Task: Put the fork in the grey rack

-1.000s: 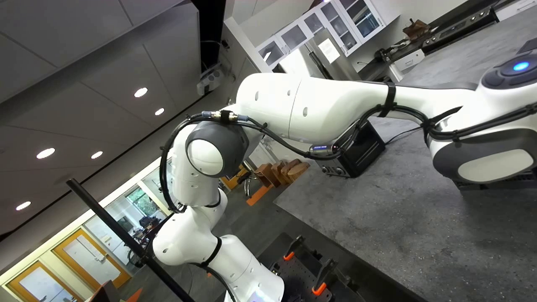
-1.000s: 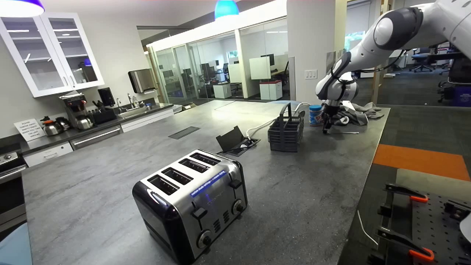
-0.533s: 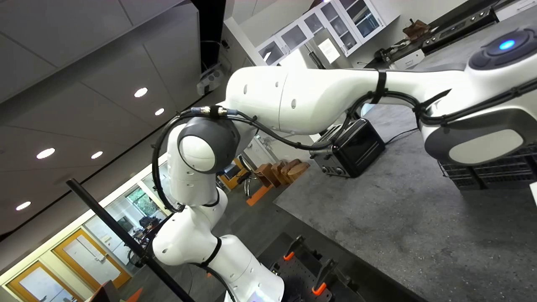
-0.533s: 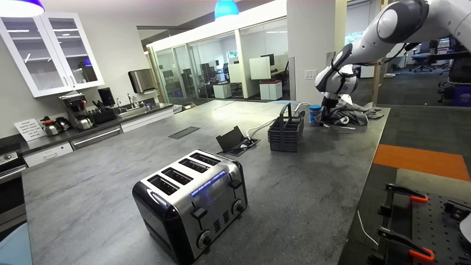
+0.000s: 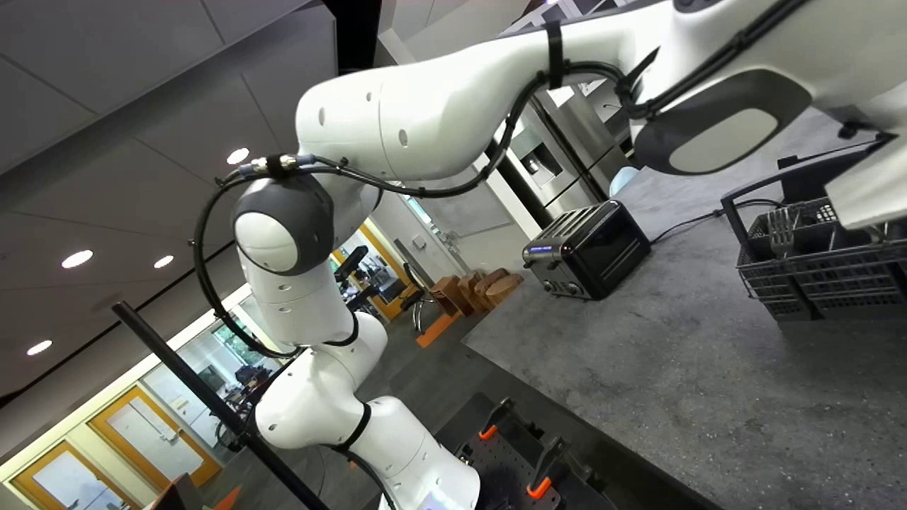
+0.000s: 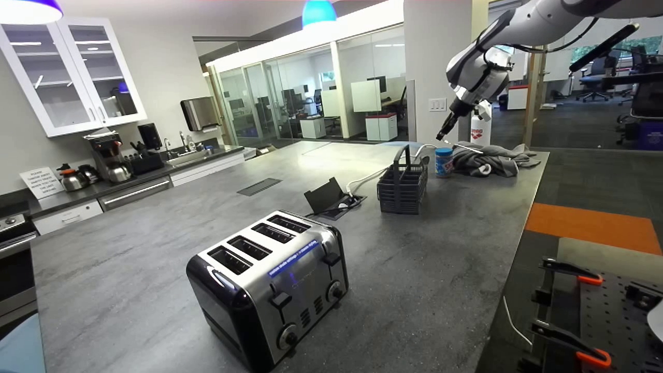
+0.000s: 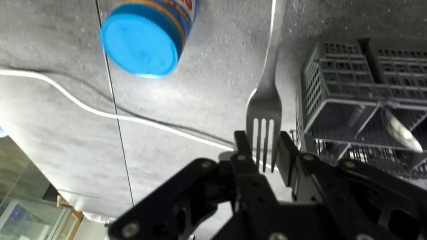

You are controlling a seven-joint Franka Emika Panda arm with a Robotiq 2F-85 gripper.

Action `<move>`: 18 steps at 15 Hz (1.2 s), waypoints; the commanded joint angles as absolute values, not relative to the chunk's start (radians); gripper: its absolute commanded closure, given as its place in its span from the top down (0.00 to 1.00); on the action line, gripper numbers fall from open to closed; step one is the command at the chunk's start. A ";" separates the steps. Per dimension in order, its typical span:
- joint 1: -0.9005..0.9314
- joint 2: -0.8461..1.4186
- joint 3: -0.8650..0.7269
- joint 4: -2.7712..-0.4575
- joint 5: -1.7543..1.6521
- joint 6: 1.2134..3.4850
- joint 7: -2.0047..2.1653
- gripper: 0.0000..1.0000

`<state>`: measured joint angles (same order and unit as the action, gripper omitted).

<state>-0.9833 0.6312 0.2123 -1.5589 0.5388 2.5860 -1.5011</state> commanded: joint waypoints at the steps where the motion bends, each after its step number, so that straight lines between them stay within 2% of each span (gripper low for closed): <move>1: -1.091 0.539 0.350 -1.628 0.697 2.559 -1.680 0.06; 4: -1.182 0.531 0.454 -1.619 0.823 2.466 -1.837 0.06; 6: -1.198 0.510 0.448 -1.648 0.811 2.412 -1.840 0.06; 7: -1.090 0.547 0.339 -1.575 0.856 2.423 -1.833 0.25; 10: -1.103 0.542 0.336 -1.588 0.856 2.398 -1.844 0.25; 11: -1.103 0.542 0.337 -1.590 0.856 2.398 -1.845 0.06; 18: -1.052 0.604 0.194 -1.475 1.144 2.084 -2.021 0.06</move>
